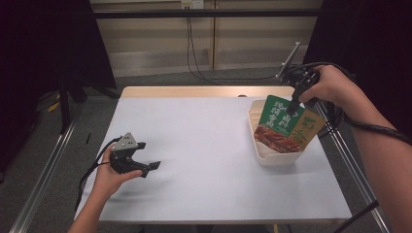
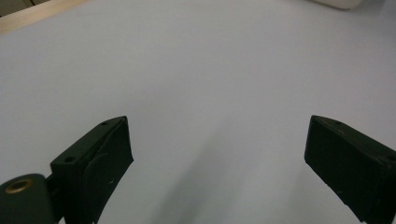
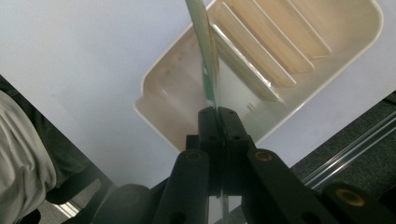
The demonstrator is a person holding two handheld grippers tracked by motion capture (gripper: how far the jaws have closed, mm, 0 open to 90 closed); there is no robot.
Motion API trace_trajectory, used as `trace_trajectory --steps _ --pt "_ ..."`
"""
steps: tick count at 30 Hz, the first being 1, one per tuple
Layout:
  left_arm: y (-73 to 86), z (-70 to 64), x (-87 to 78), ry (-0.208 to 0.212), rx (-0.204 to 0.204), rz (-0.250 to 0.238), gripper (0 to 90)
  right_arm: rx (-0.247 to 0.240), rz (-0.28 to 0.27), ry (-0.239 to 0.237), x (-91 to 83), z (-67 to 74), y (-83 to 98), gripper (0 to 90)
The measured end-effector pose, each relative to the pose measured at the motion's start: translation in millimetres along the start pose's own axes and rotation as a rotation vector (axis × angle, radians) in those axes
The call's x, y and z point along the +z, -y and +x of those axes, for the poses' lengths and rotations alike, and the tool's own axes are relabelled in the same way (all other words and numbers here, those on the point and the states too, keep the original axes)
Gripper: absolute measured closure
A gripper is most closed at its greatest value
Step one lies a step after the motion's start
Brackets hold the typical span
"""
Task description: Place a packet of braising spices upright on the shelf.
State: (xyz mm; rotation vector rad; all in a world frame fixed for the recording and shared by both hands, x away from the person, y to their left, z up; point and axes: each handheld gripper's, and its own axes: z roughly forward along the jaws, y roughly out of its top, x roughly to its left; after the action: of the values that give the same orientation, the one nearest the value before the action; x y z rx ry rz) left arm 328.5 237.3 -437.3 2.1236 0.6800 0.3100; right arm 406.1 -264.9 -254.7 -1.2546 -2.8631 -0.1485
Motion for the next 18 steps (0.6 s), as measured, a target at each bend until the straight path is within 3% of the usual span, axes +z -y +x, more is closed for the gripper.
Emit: trace_trajectory --steps 18 --pt "0.2 0.2 0.5 0.000 0.000 0.004 7.3 0.030 -0.014 -0.027 4.2 0.4 -8.4 85.1"
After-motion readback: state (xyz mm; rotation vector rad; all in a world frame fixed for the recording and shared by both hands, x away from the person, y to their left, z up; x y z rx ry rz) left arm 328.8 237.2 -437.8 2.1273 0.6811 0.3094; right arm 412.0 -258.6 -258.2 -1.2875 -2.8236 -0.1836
